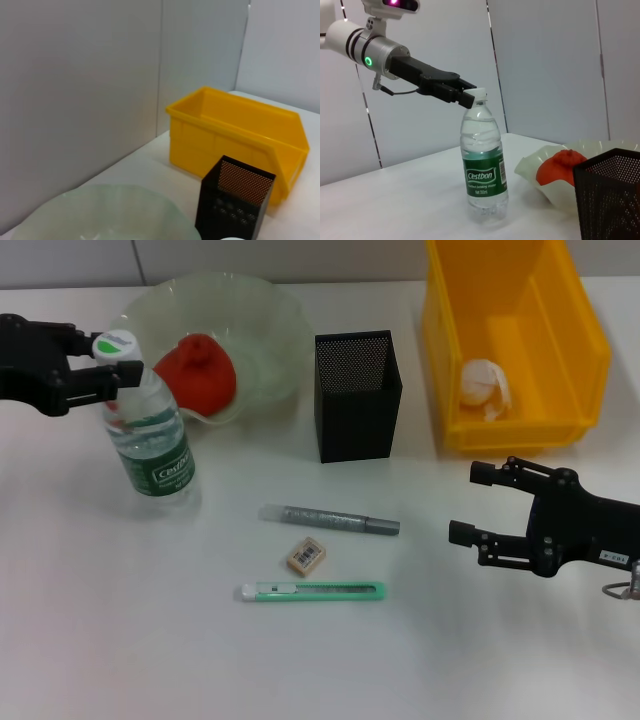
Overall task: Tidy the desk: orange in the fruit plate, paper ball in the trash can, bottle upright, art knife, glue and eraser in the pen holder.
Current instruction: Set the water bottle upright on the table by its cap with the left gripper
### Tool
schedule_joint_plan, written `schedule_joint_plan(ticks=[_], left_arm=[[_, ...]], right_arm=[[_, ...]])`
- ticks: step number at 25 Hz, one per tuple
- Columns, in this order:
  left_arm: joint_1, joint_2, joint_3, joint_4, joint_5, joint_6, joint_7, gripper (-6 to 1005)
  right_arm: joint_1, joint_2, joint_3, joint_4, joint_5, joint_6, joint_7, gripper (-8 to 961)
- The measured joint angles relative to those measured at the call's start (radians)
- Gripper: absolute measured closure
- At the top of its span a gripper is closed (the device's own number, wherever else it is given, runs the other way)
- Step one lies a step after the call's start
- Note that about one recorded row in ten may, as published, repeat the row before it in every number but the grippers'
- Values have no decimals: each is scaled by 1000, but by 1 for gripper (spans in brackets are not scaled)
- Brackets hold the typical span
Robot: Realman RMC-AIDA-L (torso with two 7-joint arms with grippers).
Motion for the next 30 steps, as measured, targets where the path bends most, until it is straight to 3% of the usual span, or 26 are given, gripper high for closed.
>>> schedule_joint_plan(ticks=[7,30], left_arm=[[-3,0,-42,-46,0,-8,28,557],[-3,1,-44,-117,0,-100,85,557]], right_arm=[[0,0,-1,0,-4,4,0,129],[-6,0,-1,0,-4,0,-3,130]])
